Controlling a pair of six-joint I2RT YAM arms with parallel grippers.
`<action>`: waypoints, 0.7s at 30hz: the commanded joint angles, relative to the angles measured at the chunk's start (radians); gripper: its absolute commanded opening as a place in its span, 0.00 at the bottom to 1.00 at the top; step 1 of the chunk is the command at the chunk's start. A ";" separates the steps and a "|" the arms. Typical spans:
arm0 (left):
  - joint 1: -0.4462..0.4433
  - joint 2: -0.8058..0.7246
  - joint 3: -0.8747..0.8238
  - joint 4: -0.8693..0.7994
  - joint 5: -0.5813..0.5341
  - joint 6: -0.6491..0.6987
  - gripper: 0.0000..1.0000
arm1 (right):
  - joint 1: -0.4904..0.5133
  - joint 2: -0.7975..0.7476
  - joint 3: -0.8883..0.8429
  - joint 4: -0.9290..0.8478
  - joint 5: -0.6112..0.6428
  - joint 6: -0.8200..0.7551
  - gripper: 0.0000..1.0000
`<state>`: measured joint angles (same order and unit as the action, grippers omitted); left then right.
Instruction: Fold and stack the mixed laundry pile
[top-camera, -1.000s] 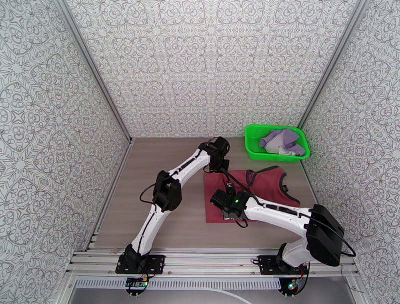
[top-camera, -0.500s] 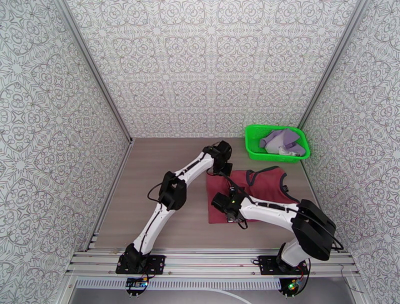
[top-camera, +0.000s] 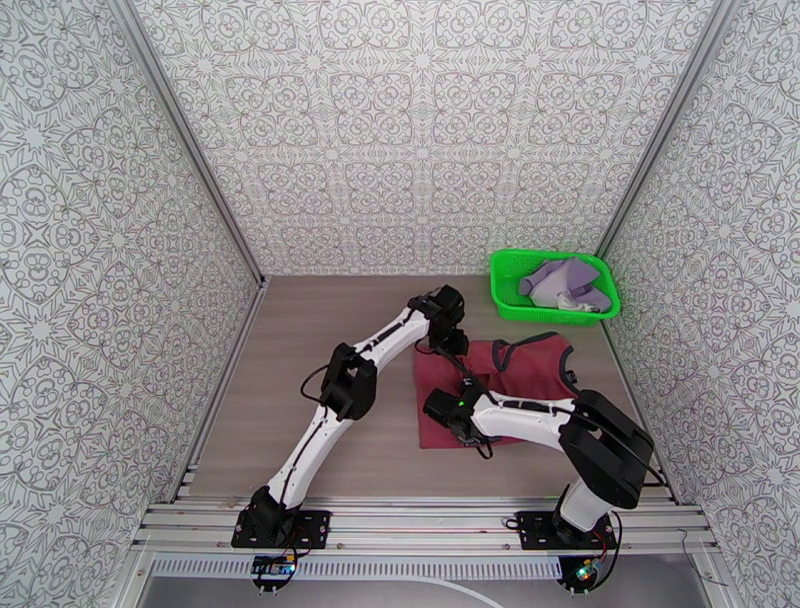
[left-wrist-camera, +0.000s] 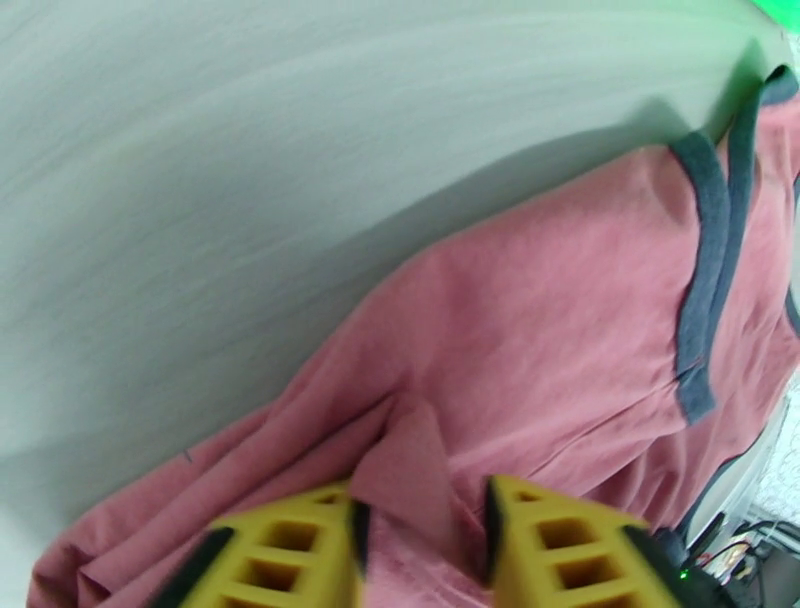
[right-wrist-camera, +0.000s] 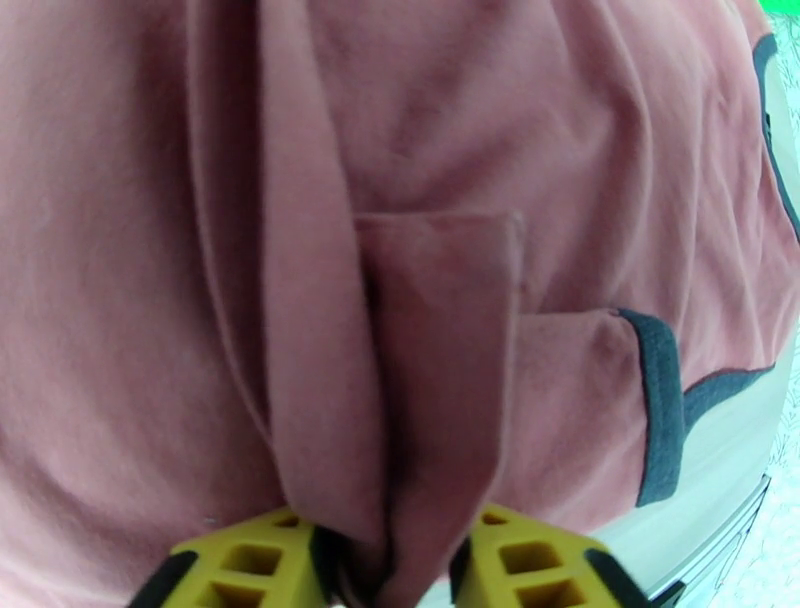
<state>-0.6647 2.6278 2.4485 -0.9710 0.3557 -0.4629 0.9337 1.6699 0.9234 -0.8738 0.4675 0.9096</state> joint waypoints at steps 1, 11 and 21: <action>0.013 -0.015 0.041 0.104 0.094 0.020 0.57 | -0.015 -0.035 0.018 -0.033 0.035 0.001 0.43; 0.038 -0.173 0.026 0.213 0.118 0.102 0.99 | -0.150 -0.280 0.026 -0.163 0.087 -0.047 0.62; 0.107 -0.468 -0.394 0.282 0.020 0.087 0.95 | -0.282 -0.423 0.014 -0.024 -0.124 -0.202 0.30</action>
<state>-0.5896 2.1899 2.1490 -0.7063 0.4164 -0.3656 0.6563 1.2427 0.9337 -0.9962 0.4721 0.7918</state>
